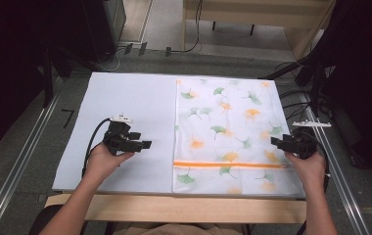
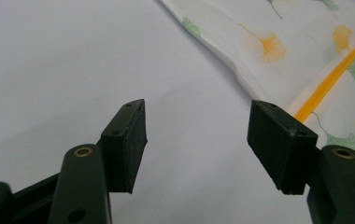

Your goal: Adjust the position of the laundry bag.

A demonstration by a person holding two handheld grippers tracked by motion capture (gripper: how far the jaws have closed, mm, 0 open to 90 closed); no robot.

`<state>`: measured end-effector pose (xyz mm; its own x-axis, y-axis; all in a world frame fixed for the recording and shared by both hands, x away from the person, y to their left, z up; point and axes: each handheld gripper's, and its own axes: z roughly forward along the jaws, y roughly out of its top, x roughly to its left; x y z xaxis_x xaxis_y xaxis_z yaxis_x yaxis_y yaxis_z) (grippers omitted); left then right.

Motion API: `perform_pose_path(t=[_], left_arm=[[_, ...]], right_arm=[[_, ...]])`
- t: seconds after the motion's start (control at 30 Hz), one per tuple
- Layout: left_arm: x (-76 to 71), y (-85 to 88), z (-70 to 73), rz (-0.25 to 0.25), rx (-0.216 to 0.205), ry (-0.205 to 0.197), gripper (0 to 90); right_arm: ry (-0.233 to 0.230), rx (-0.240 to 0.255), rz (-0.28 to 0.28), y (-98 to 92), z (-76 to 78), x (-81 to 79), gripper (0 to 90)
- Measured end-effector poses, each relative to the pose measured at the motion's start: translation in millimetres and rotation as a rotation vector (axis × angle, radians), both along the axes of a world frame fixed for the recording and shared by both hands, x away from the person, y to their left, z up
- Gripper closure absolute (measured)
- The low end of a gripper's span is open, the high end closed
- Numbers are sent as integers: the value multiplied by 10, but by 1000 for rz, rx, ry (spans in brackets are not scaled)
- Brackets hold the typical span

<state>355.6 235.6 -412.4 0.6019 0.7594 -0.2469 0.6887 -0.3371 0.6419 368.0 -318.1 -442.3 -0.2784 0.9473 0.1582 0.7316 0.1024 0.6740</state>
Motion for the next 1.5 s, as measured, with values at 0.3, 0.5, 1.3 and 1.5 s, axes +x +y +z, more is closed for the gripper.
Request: perform_pose_path(t=[0.3,0.5,1.3,1.5], left_arm=[[8,-34,-20,4,5,21,384],[3,-30,-11,-12,-23,18,488],[23,-86,-13,-29,12,19,399],[12,-109,-13,-35,15,18,453]], right_arm=[[5,9,7,8,-30,24,337],[19,6,5,6,-53,31,328],[-13,20,29,-39,-26,2,438],[-2,1,31,-27,-37,3,424]])
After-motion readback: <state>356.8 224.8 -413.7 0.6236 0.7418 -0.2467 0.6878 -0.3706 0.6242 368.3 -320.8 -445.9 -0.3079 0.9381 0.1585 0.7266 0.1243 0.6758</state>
